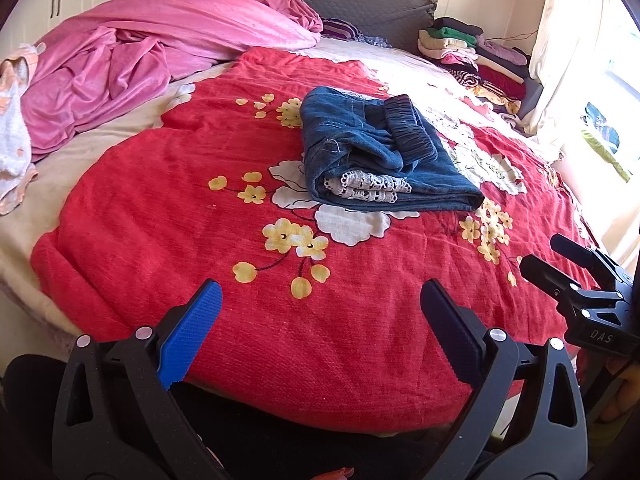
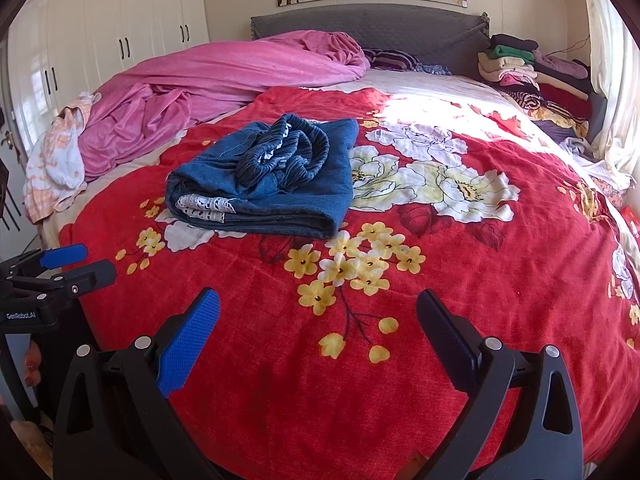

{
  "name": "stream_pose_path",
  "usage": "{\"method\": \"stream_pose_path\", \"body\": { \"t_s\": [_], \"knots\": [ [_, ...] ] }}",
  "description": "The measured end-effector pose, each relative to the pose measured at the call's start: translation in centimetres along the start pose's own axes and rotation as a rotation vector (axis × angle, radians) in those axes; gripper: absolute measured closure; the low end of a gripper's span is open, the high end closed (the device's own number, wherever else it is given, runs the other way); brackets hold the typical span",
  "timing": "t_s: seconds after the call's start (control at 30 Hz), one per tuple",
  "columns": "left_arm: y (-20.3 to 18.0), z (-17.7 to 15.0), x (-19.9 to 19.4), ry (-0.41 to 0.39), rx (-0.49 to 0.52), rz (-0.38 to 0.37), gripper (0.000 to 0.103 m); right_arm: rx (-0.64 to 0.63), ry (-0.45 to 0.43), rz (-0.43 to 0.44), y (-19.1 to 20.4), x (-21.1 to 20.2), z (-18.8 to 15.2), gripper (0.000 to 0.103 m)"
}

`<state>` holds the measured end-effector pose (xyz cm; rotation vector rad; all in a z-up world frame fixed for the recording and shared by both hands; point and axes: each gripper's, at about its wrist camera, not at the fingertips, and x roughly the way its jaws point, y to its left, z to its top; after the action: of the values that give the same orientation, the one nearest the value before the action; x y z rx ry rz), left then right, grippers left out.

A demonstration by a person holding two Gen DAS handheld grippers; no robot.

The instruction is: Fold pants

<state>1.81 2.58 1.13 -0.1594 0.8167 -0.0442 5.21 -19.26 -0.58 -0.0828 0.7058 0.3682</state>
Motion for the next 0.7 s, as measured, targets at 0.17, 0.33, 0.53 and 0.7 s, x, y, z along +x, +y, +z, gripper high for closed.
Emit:
{"method": "stream_pose_path", "body": {
  "t_s": [0.17, 0.33, 0.53, 0.7],
  "knots": [
    [-0.03, -0.05, -0.01, 0.0, 0.001, -0.001, 0.01, 0.0, 0.0, 0.0, 0.0, 0.02, -0.02, 0.005],
    [-0.04, -0.01, -0.04, 0.0, 0.001, -0.001, 0.01, 0.003, 0.001, -0.003, -0.05, -0.04, -0.04, 0.005],
    [-0.04, -0.03, -0.09, -0.001, 0.003, -0.001, 0.01, 0.002, -0.001, -0.004, -0.09, -0.03, 0.0, 0.005],
    [0.11, 0.02, -0.07, -0.001, 0.007, 0.001, 0.01, 0.003, 0.003, -0.004, -0.15, -0.01, -0.01, 0.005]
  ]
}}
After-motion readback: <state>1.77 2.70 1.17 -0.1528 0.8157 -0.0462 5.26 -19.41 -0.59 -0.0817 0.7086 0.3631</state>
